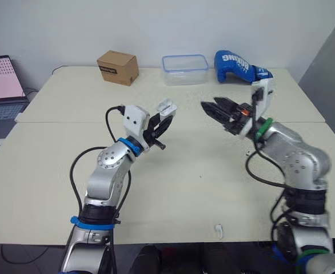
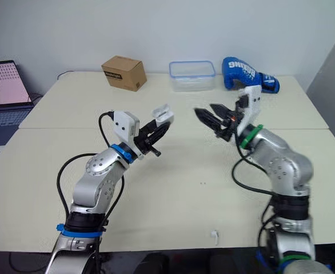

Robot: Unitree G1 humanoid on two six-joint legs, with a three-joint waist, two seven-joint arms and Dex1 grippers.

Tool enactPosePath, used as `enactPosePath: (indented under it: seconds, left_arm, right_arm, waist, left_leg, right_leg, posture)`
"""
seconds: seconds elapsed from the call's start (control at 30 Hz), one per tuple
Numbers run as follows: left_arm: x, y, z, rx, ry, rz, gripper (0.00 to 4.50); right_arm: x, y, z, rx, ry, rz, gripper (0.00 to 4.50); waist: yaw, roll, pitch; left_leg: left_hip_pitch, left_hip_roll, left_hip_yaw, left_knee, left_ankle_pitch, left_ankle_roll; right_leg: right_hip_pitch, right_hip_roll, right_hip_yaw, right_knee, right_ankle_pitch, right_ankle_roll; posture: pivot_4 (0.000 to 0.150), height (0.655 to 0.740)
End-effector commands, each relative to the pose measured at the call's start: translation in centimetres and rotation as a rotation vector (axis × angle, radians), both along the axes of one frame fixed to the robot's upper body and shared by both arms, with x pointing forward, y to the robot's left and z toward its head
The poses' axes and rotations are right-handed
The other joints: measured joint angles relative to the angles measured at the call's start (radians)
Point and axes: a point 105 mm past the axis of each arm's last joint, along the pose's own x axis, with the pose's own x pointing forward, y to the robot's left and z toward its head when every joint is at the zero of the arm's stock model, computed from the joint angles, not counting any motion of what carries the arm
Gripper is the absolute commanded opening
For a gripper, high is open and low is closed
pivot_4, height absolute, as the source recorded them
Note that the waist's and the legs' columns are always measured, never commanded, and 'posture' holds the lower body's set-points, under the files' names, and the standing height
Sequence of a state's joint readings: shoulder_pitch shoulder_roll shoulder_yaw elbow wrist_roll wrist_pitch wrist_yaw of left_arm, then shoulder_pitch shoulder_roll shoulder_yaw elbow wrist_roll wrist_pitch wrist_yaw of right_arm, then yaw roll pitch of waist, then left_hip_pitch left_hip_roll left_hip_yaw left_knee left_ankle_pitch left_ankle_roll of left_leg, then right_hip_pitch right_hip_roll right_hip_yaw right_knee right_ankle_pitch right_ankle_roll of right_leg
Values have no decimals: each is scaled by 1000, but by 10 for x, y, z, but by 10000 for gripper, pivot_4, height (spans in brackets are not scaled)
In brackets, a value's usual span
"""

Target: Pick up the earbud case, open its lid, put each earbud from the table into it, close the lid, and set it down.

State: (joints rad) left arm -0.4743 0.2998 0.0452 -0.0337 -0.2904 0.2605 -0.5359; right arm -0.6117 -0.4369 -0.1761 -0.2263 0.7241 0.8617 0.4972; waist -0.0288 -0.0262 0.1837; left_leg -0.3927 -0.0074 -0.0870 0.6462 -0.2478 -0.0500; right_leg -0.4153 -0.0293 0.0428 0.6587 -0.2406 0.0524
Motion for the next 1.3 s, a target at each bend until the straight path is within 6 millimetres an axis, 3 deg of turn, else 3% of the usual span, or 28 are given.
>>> enactPosePath:
  seconds: [0.03, 0.27, 0.5, 0.83, 1.3]
  left_arm:
    - [-4, 2, 10, -13, -39, -6, 7364]
    - [-14, 10, 5, 4, -26, 6, 7364]
    - [-24, 12, -2, 13, -2, 1, 7364]
    - [-27, 8, 0, 20, 1, -6, 7364]
    - [-28, 6, 1, 48, -5, -18, 7364]
  right_arm:
    - [-14, -4, -8, -103, -16, 69, 34225]
    - [-59, -24, -59, -378, 151, 276, 34225]
    - [-111, -30, -107, -560, 231, 435, 34225]
    - [-139, -22, -149, -609, 167, 556, 34225]
    - [-139, -22, -177, -683, 25, 608, 34225]
  waist:
    - [0, 0, 0]
    - [0, 0, 0]
    - [0, 0, 0]
    - [2, 0, 0]
    - [2, 0, 0]
  left_leg:
    - [0, 0, 0, 0, 0, 0]
    - [0, 0, 0, 0, 0, 0]
    - [2, 1, 0, 0, 0, 0]
    - [6, 1, 1, -1, 0, 0]
    - [8, 1, 1, -1, 0, 0]
  right_leg:
    - [0, 0, 0, 0, 0, 0]
    - [0, 0, 0, -1, 0, 0]
    - [3, 0, 0, -2, -3, 5]
    - [10, 1, 0, -11, -3, 6]
    - [11, 1, 1, -11, -3, 6]
  posture:
    - [1500, 7400]
    - [1500, 7400]
    - [1500, 7400]
    - [1500, 7400]
    - [1500, 7400]
